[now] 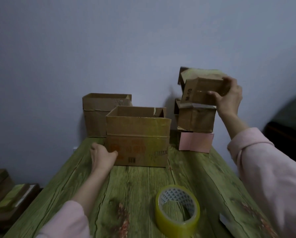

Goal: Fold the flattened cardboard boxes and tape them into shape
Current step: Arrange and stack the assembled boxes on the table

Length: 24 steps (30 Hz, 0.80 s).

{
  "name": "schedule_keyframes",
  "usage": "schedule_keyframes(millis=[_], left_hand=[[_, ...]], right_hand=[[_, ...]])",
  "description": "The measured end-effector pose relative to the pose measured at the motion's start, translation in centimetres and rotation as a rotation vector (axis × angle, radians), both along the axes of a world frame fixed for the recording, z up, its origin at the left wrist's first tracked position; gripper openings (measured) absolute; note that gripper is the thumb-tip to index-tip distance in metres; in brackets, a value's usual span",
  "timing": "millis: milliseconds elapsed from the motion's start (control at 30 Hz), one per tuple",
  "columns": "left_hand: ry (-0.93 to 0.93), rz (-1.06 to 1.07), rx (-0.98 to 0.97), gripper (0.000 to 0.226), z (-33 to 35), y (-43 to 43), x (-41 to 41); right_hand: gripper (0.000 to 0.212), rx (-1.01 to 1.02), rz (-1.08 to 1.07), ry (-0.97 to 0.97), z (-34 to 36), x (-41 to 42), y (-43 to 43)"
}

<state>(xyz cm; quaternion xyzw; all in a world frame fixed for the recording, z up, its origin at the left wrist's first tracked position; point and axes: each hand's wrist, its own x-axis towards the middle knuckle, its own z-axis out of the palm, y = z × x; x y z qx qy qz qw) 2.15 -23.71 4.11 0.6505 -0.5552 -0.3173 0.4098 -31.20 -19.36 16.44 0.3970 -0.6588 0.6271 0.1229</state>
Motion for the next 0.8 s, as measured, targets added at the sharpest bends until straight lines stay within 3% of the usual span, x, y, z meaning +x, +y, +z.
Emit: schedule_keyframes(millis=[100,200,300,400,500,667,800], left_hand=[[-0.002,0.069,-0.338,0.075,1.9,2.0,-0.7],[0.024,-0.106,-0.614,0.071,5.2,4.0,-2.7],[0.159,-0.432,-0.598,0.083,8.7,6.2,-5.3],[0.298,-0.584,-0.536,0.103,10.3,8.3,-6.8],[0.328,-0.515,-0.723,0.11,10.3,9.9,-6.3],[0.224,-0.242,-1.047,0.09,10.1,11.2,-2.8],[0.178,-0.119,-1.059,0.084,8.8,11.6,1.0]], right_hand=[[0.057,-0.154,-0.017,0.021,1.4,1.0,1.7],[0.056,-0.296,0.042,0.01,2.7,2.8,3.6],[0.052,-0.392,0.246,-0.101,2.6,5.8,5.5],[0.05,-0.368,0.476,-0.279,1.2,9.6,7.4],[0.049,-0.268,0.661,-0.381,-0.6,13.1,8.9],[0.049,-0.048,0.945,-0.505,-2.1,17.4,10.1],[0.049,0.178,1.04,-0.457,-2.9,19.8,9.7]])
